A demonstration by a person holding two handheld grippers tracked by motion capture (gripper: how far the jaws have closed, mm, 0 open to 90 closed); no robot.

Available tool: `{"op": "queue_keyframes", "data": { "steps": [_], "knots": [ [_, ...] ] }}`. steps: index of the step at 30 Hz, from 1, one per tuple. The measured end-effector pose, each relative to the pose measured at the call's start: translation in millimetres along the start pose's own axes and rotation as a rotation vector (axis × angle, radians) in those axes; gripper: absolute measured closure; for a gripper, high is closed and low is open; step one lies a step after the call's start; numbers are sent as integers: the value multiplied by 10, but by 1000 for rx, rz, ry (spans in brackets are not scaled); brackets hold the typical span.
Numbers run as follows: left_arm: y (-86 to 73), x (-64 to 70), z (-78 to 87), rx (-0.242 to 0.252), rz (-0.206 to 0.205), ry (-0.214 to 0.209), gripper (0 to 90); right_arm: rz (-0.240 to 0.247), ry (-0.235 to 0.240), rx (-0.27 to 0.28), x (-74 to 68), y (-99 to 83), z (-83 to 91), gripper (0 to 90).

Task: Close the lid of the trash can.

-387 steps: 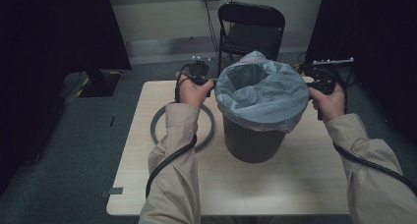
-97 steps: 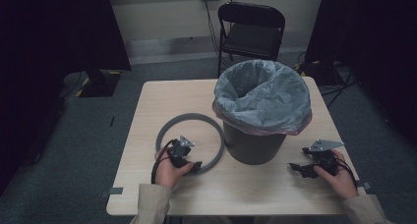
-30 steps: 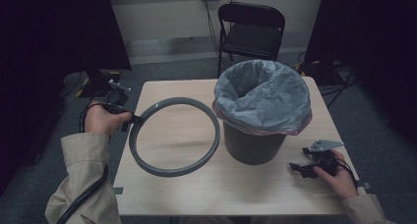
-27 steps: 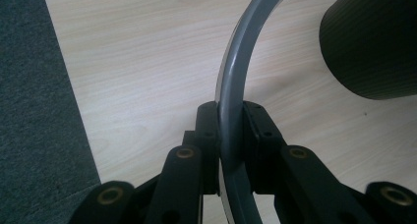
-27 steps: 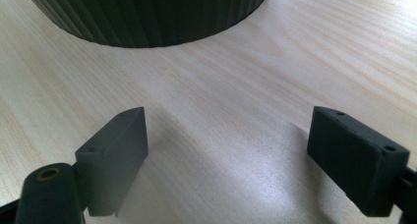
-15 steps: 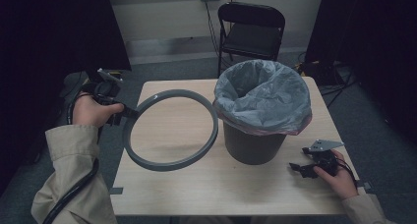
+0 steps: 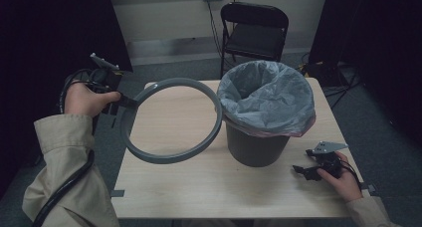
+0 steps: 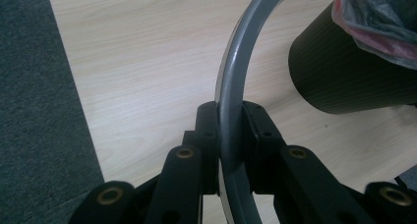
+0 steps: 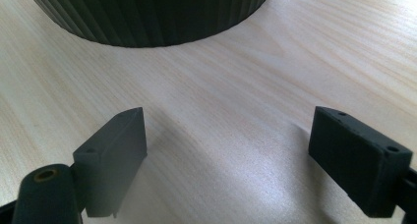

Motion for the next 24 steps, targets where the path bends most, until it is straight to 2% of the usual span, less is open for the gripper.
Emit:
{"op": "queue_keyframes", "data": {
  "steps": [3, 5, 10, 14, 18, 22, 24],
  "knots": [
    [19, -18, 81, 30, 15, -1, 783, 0, 0, 0, 0, 0, 0, 139],
    [35, -14, 102, 33, 18, 3, 782, 0, 0, 0, 0, 0, 0, 139],
    [172, 122, 103, 43, 2, -13, 782, 1, 0, 0, 0, 0, 0, 139],
    [332, 310, 28, 42, -24, -40, 782, 2, 0, 0, 1, 0, 0, 138],
    [526, 518, -68, 53, -58, -36, 782, 2, 0, 0, 1, 0, -1, 138],
    [699, 762, -212, 29, -97, -44, 782, 2, 0, 0, -1, 0, -1, 137],
    [799, 871, -288, 22, -116, -32, 781, 3, -1, 0, -1, 1, -1, 137]
  ]
}}
Point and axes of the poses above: each handheld gripper's, and its own axes: z roughly backward along the jaws, y roughly out of its top, x roughly to its right, the point moved 9 cm from there along -z, roughly forward along the jaws, and after that the axes turned 9 degrees about -x, right-handed, at the moved point
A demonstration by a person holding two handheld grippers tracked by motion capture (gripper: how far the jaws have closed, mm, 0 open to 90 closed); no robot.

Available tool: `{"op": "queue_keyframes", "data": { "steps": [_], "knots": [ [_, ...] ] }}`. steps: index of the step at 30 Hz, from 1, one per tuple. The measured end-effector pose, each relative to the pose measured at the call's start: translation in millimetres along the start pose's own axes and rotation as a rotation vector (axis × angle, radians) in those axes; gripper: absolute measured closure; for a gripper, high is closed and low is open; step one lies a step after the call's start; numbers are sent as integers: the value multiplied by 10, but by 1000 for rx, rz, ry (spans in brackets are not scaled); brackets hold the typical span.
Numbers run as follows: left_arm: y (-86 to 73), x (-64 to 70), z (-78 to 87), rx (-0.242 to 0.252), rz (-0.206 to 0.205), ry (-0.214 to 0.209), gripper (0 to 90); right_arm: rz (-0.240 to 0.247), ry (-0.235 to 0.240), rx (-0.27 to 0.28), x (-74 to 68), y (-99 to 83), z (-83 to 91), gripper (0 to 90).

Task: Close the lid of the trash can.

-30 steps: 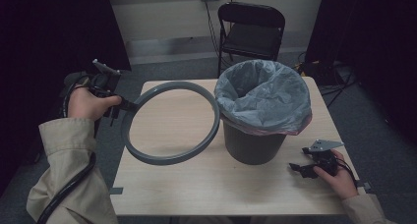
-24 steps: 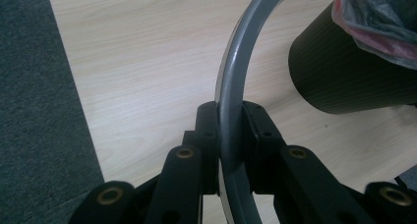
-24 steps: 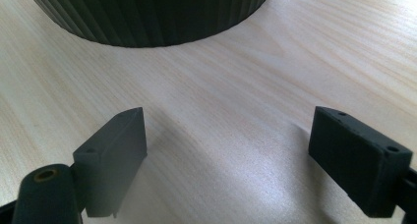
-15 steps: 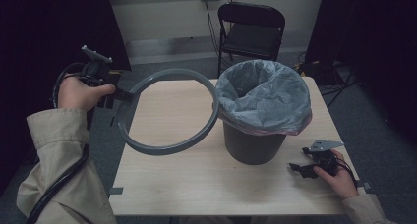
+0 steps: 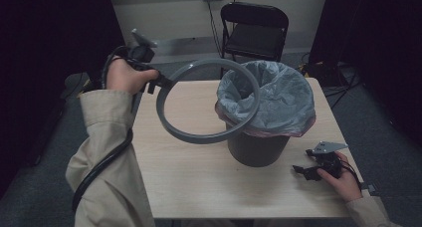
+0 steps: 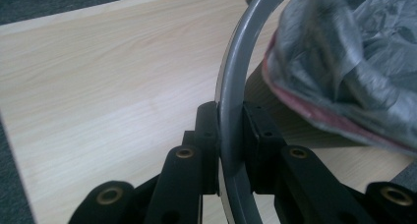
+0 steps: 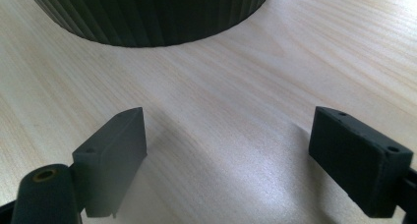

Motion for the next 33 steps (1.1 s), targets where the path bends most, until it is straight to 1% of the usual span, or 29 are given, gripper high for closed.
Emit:
{"op": "queue_keyframes", "data": {
  "steps": [1, 2, 3, 5, 6, 7, 9, 11, 16, 19, 20, 22, 23, 26, 29, 30, 33],
  "knots": [
    [35, 34, -26, -3, -5, -2, 782, 0, 0, 0, 0, 0, 0, 137],
    [85, 75, -59, -2, -19, 2, 782, 0, 0, 0, 0, 0, 0, 137],
    [128, 119, -98, -5, -20, 5, 782, 0, 0, 0, 0, 0, 0, 137],
    [210, 196, -165, -14, -40, 14, 781, 0, 0, 0, 0, 0, 0, 137],
    [251, 243, -201, -17, -38, 11, 782, 0, 0, 0, 0, 0, 0, 137],
    [293, 274, -229, -19, -50, 18, 781, 0, 0, 0, 0, 0, 0, 137],
    [368, 344, -295, -25, -53, 22, 781, 0, 0, 0, 0, 0, 0, 137],
    [441, 420, -364, -32, -64, 26, 780, 0, 0, 0, 0, 0, 0, 137],
    [581, 550, -472, -42, -83, 54, 780, 0, 0, 0, 0, 0, 0, 137],
    [666, 624, -520, -37, -87, 55, 780, 0, 0, 0, 0, 1, 0, 137],
    [692, 649, -537, -32, -82, 55, 779, 0, 0, 0, 0, 1, 0, 136],
    [730, 689, -571, -33, -96, 60, 779, -1, 0, 0, 0, 1, 0, 137],
    [746, 718, -588, -32, -95, 57, 779, 2, 0, -1, 1, -1, 0, 136],
    [786, 807, -641, -40, -118, 61, 778, 2, 0, -1, 1, -1, 0, 136],
    [830, 858, -702, -40, -128, 92, 779, 2, 0, 0, 1, -1, 0, 136],
    [837, 865, -722, -47, -133, 106, 779, 2, 0, 0, 1, 0, 0, 136],
    [873, 911, -772, -39, -147, 108, 778, 2, 0, -1, 1, -1, 0, 136]
  ]
}}
Point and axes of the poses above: each handheld gripper's, and its own axes: z roughly backward along the jaws, y roughly out of its top, x roughly to its right, the point moved 9 cm from there along -z, roughly forward along the jaws, and after that the axes turned 9 degrees about -x, right-handed, at the moved point
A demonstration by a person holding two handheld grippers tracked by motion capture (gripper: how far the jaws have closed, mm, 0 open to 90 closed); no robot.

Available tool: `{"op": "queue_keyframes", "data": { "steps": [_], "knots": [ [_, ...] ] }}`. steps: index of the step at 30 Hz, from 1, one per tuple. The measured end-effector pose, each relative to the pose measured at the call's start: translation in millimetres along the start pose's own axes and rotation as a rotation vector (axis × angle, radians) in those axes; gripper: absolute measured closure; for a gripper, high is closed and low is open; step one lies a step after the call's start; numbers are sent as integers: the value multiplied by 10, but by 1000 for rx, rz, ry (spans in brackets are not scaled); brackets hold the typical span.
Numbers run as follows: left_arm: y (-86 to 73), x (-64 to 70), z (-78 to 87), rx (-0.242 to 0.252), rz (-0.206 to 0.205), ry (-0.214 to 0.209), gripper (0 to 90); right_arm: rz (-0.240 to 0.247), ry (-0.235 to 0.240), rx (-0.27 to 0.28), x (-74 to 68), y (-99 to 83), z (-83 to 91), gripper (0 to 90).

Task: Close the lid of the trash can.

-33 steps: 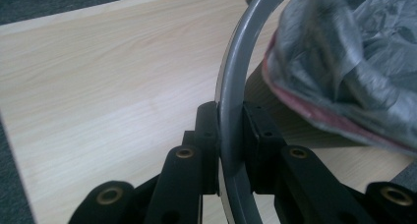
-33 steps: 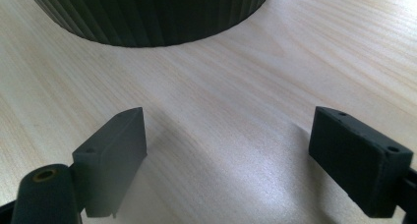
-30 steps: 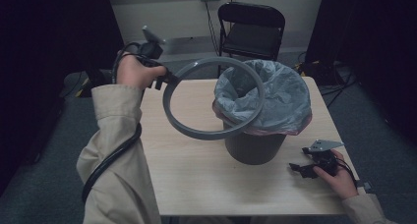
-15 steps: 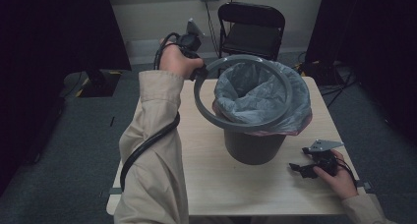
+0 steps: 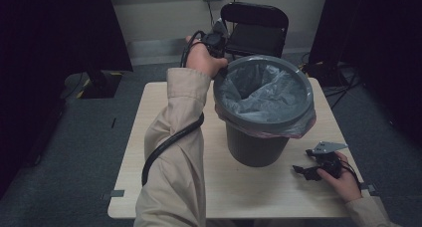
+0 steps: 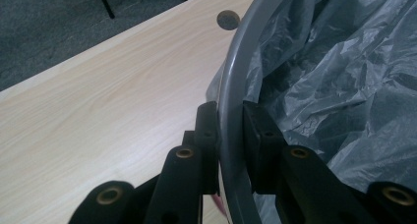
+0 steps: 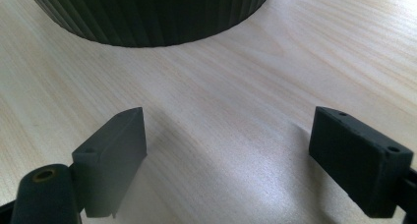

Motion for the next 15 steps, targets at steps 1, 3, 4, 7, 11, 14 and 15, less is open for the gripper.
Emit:
{"op": "queue_keyframes", "data": {
  "steps": [1, 3, 4, 7, 11, 14, 15],
  "knots": [
    [9, 8, -5, 1, -2, 5, 778, 0, 0, 0, 0, 0, 0, 136],
    [18, 26, -16, -5, -8, 10, 777, 0, 0, 0, 0, 0, 0, 136],
    [23, 33, -18, -4, -11, 9, 777, 0, 0, 0, 0, 0, 0, 136],
    [32, 50, -26, -2, -20, 25, 777, 0, 0, 0, 0, 1, -1, 135],
    [56, 64, -41, 8, -19, 38, 773, -2, 1, -3, -3, 1, -2, 131],
    [84, 71, -60, 22, -19, 54, 769, -1, 0, -4, -3, 2, -4, 128],
    [89, 75, -65, 24, -16, 55, 767, 0, 1, -4, -3, 4, -5, 128]
  ]
}}
Point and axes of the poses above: each handheld gripper's, and its own axes: z roughly backward along the jaws, y roughly out of its top, x roughly to its right, the point moved 9 cm from there along -z, roughly forward along the jaws, and after that the axes turned 9 degrees about -x, right-handed, at the moved point
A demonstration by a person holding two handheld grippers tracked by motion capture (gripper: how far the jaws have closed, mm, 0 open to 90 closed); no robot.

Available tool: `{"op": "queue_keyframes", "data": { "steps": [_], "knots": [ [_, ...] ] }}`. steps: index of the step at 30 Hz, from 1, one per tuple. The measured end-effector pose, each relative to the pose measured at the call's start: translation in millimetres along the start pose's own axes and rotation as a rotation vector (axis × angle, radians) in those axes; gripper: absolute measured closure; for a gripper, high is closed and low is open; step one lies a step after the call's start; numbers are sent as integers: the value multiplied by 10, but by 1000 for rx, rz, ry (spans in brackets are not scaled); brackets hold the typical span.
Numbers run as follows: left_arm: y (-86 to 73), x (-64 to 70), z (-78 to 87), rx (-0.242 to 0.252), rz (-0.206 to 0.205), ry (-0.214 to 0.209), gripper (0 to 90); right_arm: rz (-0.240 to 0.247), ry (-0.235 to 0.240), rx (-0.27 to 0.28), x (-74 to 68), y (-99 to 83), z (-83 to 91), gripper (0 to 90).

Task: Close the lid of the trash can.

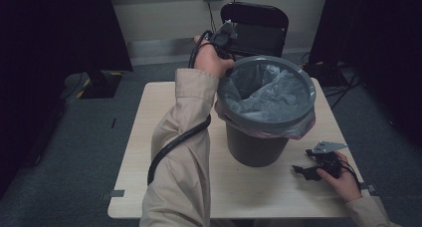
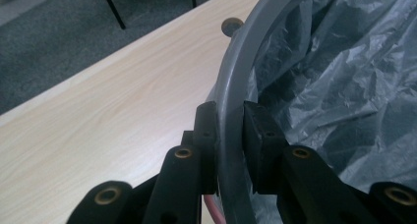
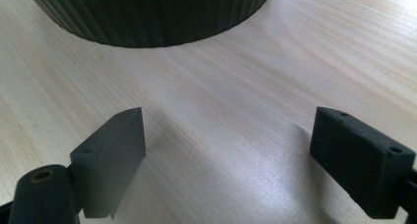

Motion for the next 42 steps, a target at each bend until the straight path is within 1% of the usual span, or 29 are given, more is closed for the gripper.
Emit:
{"op": "queue_keyframes", "data": {
  "steps": [2, 8, 10, 12, 15, 17, 21, 24, 27, 28, 29, 30, 31, 33, 34, 36, 37, 39, 40, 42],
  "knots": [
    [10, 0, -7, 3, -4, 1, 766, 3, -1, 1, 3, 3, -1, 127],
    [21, 10, -18, 6, -20, 27, 765, 0, -2, -2, 1, 1, -1, 125],
    [35, 16, -23, 11, -15, 29, 763, 0, -3, -2, 1, 1, -1, 125],
    [58, 17, -39, 28, -13, 33, 758, -1, -2, -2, 1, 2, -2, 125],
    [66, 20, -56, 19, -32, 56, 755, 2, -3, -1, 3, 3, -3, 125],
    [67, 23, -56, 17, -39, 62, 755, 0, -2, -2, 1, 1, -2, 125],
    [59, 9, -54, 31, -27, 36, 757, 3, -3, 0, 3, 3, -3, 125],
    [61, 8, -49, 37, -31, 30, 758, 3, -3, 0, 3, 3, -3, 125],
    [74, 12, -46, 59, -32, 13, 748, 3, -4, -1, 3, 3, -2, 125],
    [89, 16, -40, 78, -17, 4, 681, 3, -3, -1, 3, 3, -2, 125],
    [109, 18, -33, 102, -8, -4, 587, 3, -3, 0, 3, 3, -3, 125],
    [109, 21, -28, 110, -14, -15, 495, 3, -4, 0, 3, 3, -2, 125],
    [105, 20, -24, 113, -20, -17, 424, 3, -4, -1, 3, 3, -2, 125],
    [97, 4, -1, 128, -38, -12, 348, 1, -3, -2, 1, 1, -2, 125],
    [84, -3, 12, 129, -37, -17, 300, 1, -2, -2, 1, 1, -2, 125],
    [65, -19, 45, 142, -40, -30, 261, 1, -3, -2, 1, 1, -2, 125],
    [54, -33, 60, 149, -35, -33, 246, 1, -3, -2, 1, 1, -1, 125],
    [10, -63, 84, 142, -32, -31, 203, 0, -2, -2, 1, 1, -2, 125],
    [-3, -80, 100, 148, -30, -30, 197, 0, -3, -2, 1, 1, -2, 125],
    [-40, -93, 135, 155, -21, -54, 191, 2, -3, 0, 3, 3, -3, 125]
  ]
}}
Point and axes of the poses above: each handheld gripper's, and its own axes: z roughly backward along the jaws, y roughly out of its top, x roughly to its right, the point moved 9 cm from there along -z, roughly forward along the jaws, and after that the axes turned 9 degrees about -x, right-handed, at the moved point
